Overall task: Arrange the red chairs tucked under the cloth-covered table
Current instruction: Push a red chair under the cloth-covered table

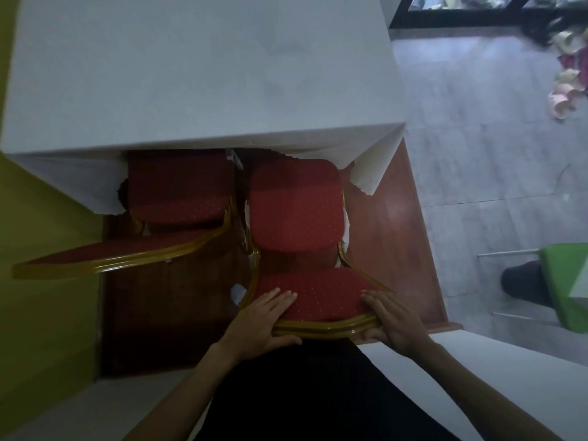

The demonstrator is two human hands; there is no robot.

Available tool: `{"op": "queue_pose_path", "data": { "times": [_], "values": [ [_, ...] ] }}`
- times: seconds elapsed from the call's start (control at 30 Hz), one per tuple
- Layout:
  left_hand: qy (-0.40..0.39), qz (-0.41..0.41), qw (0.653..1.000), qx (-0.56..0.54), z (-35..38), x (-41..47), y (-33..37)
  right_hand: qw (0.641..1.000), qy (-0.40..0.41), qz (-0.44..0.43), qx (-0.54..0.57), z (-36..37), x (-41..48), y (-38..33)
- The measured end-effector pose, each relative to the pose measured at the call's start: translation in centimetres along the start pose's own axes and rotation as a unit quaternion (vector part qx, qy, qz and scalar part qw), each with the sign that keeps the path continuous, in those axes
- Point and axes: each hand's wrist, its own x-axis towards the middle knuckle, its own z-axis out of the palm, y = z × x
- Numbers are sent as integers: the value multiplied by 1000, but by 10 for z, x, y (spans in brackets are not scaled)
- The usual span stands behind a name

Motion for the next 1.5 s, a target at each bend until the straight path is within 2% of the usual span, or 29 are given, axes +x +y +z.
{"op": "queue_pose_path", "data": {
  "times": [0.23, 0.53, 0.87, 1.0, 1.27, 1.5],
  "values": [
    [0, -47, 999, -6, -44, 16, 0, 998, 51, -21, -7, -11, 49, 10],
    [13, -66, 998, -5, -93, 50, -19, 998, 56, 11, -24, -25, 104, 16],
    [-6, -37, 999, 16, -116, 78, -26, 998, 29, 26, -45, -36, 123, 35],
    [9, -38, 999, 15, -120, 86, -31, 998, 27, 38, -47, -41, 132, 38],
    [49, -74, 996, -9, -133, 92, -26, 999, 25, 43, -21, -47, 152, 47],
    [61, -108, 992, 4, -129, 92, -12, 1000, 0, 3, -6, -53, 156, 59]
  ]
}}
